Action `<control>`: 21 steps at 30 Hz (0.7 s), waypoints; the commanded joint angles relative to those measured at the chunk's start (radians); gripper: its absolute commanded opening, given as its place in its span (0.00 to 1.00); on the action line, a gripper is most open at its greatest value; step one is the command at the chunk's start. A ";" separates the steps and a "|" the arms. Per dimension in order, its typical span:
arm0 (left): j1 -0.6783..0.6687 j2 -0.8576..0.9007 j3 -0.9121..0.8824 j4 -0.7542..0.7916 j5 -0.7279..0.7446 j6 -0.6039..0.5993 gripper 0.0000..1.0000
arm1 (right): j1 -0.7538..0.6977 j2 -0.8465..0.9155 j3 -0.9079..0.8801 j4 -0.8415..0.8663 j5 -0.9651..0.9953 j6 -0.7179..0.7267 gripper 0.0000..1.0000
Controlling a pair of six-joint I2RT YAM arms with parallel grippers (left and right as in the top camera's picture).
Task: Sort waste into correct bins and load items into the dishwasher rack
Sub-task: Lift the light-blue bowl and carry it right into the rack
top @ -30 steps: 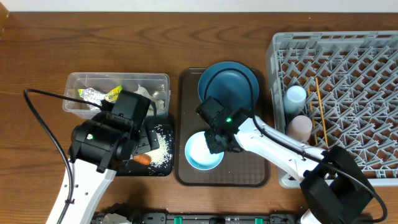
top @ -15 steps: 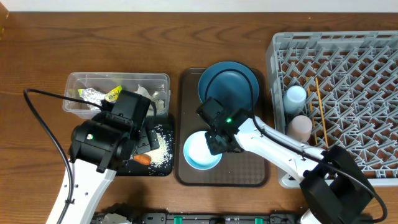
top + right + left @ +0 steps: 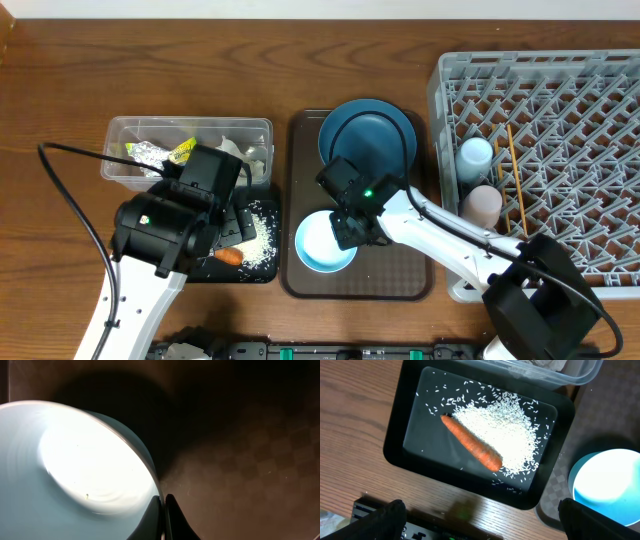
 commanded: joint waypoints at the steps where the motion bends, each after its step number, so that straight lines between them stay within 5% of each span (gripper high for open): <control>1: 0.005 0.003 -0.006 -0.006 -0.005 0.003 1.00 | 0.006 0.005 -0.008 -0.010 0.000 0.007 0.01; 21: 0.005 0.003 -0.006 -0.006 -0.005 0.003 1.00 | -0.054 -0.197 0.000 -0.061 -0.009 -0.002 0.01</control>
